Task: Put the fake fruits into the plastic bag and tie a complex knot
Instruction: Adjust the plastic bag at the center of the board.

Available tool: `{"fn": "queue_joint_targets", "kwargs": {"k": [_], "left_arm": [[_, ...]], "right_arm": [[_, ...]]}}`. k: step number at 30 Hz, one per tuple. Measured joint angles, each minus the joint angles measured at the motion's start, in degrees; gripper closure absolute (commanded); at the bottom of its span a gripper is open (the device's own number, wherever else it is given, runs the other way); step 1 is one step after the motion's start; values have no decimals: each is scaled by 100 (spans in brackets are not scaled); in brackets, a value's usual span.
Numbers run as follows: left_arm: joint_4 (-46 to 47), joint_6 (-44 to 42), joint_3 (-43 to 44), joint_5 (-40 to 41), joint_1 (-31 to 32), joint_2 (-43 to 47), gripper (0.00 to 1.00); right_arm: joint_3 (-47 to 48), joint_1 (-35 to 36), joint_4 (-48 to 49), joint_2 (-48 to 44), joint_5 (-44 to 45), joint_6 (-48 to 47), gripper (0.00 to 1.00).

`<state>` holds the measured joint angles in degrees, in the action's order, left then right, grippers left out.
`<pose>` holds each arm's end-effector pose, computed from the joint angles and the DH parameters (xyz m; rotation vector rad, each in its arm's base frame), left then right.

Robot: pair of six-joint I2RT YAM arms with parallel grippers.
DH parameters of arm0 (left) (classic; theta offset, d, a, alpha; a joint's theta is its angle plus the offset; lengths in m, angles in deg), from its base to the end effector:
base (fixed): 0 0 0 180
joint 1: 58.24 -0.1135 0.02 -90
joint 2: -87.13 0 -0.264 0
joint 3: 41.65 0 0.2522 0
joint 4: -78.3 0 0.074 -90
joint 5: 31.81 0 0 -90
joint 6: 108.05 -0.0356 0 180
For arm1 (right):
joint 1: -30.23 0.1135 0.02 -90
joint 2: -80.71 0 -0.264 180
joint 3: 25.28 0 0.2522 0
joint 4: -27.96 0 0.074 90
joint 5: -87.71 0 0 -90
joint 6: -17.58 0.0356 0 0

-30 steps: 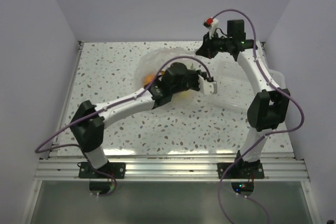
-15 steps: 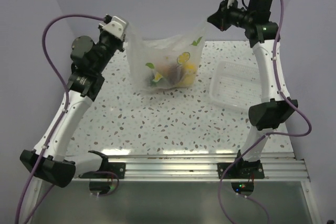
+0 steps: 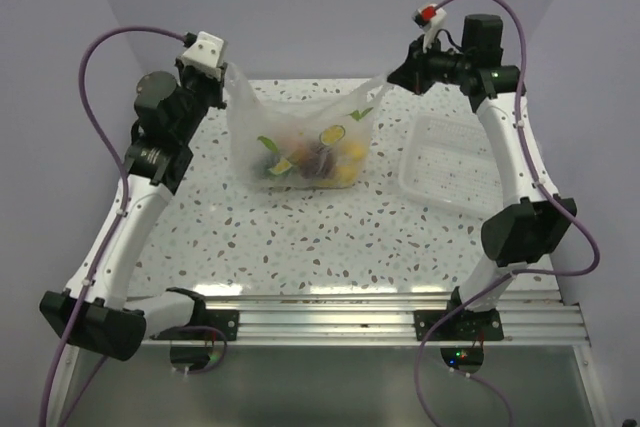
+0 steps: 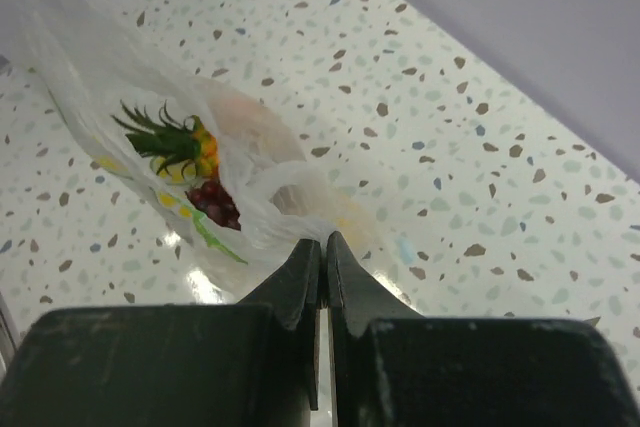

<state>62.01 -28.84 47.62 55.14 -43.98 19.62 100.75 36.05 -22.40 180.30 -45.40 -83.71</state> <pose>0.2537 -0.0664 0.4614 0.3622 1.4310 -0.0884 0.3768 0.0629 0.4456 -0.7526 1.7761 0.6792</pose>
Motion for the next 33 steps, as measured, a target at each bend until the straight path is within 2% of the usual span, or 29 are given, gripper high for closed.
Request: {"fn": "queue_joint_targets", "kwargs": {"k": [5, 9, 13, 19, 24, 33], "left_arm": [[-1187, 765, 579, 518, -85, -962, 100], [-2251, 1655, 935, 826, -243, -1467, 100], [-2839, 2400, 942, 817, -874, -1655, 100], [-3187, 3145, 828, 516, -1615, -2131, 100], [-3268, 3423, 452, 221, -1687, -2599, 100], [-3294, 3571, 221, 175, -1727, -3108, 100]], "right_arm": [[-789, 275, -44, -151, -2, -673, 100], [-1314, 350, -164, -658, -11, -1416, 100], [-2000, 343, -219, -1589, -48, -2323, 100], [-2811, 444, -348, -2505, -339, -3508, 100], [-3565, 525, -538, -2715, -428, -4336, 100], [-5038, 1034, -824, -3220, -92, -5549, 100]]}}
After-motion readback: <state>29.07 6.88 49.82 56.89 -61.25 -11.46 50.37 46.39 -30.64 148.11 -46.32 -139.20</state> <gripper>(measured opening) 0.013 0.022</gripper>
